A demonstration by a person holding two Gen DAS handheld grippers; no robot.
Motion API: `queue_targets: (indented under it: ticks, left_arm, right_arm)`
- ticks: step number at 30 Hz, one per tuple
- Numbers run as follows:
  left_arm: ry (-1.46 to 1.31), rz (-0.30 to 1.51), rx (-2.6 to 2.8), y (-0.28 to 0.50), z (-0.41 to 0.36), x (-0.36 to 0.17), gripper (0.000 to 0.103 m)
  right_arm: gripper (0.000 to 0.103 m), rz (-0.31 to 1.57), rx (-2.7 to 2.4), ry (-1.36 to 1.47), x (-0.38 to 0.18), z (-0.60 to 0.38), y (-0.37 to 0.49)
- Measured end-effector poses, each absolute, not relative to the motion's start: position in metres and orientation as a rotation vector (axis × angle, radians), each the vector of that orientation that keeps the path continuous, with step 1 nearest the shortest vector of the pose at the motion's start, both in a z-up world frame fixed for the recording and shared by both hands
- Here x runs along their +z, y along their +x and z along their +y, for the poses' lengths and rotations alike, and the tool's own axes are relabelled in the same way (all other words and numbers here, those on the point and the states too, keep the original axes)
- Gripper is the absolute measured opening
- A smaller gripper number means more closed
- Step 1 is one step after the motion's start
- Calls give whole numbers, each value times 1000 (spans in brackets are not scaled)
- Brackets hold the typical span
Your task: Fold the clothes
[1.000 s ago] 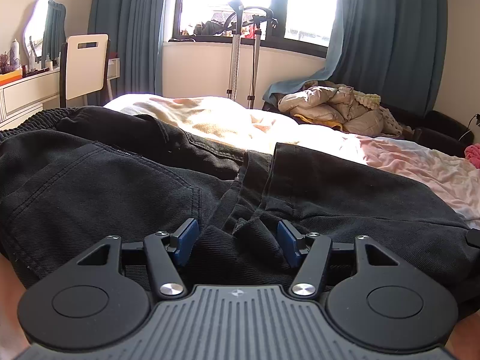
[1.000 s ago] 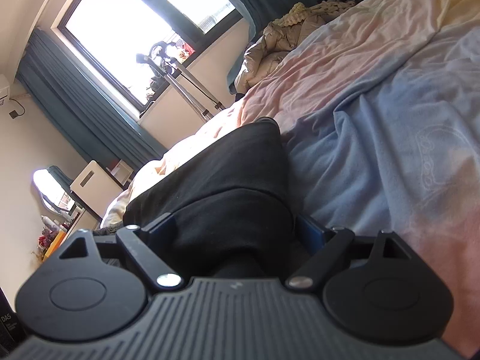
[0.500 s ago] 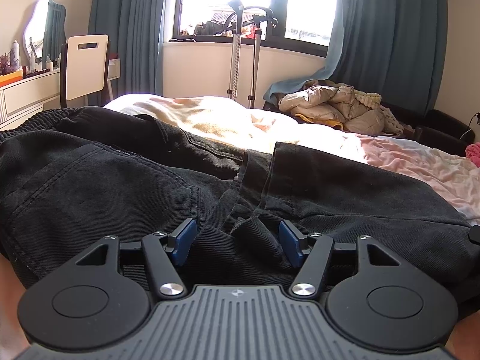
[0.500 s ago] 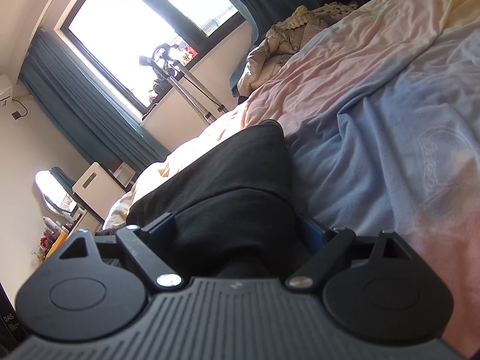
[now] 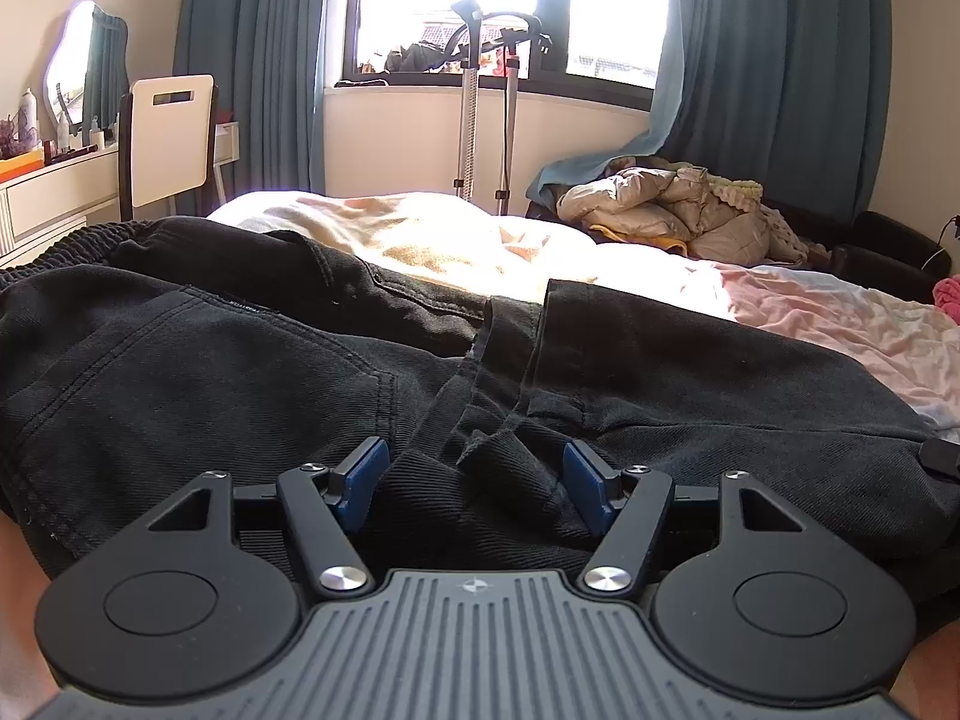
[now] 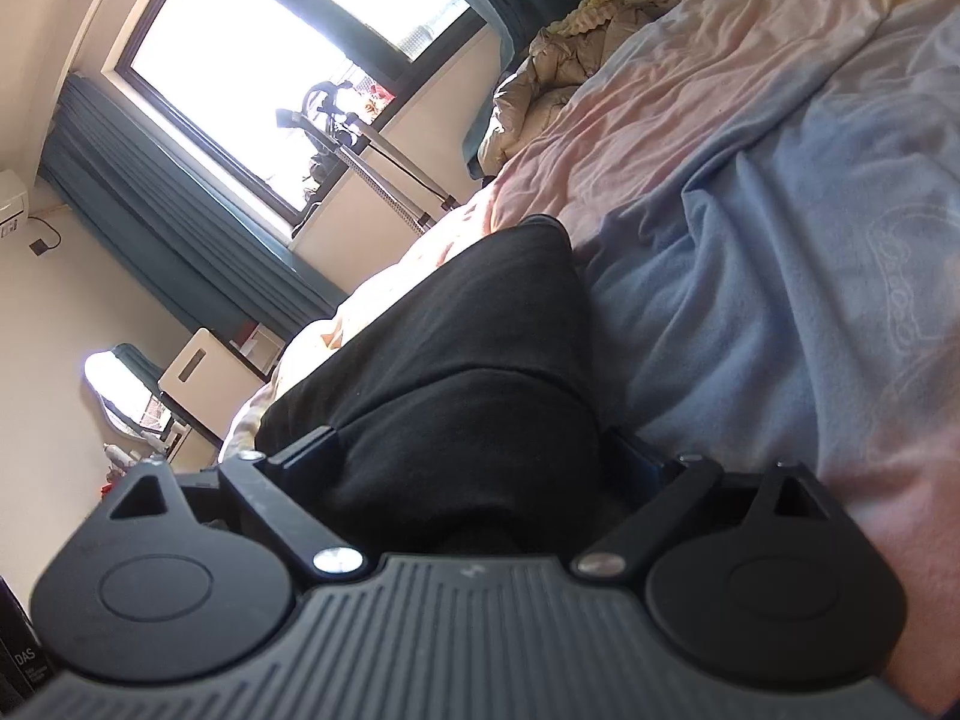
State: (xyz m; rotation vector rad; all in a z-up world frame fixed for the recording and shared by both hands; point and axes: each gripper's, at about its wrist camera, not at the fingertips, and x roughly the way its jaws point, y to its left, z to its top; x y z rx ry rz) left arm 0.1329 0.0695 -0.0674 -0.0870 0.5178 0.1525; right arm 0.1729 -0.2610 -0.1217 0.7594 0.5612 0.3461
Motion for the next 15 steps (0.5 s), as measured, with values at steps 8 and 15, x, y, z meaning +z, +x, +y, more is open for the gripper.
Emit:
queue_targets:
  ticks: [8, 15]
  left_arm:
    - [-101, 524, 161, 135, 70, -69, 69]
    - [-72, 516, 166, 137, 64, -70, 72]
  right_arm:
    - [97, 395, 485, 820, -93, -258, 166]
    - [97, 544, 454, 949, -123, -263, 187]
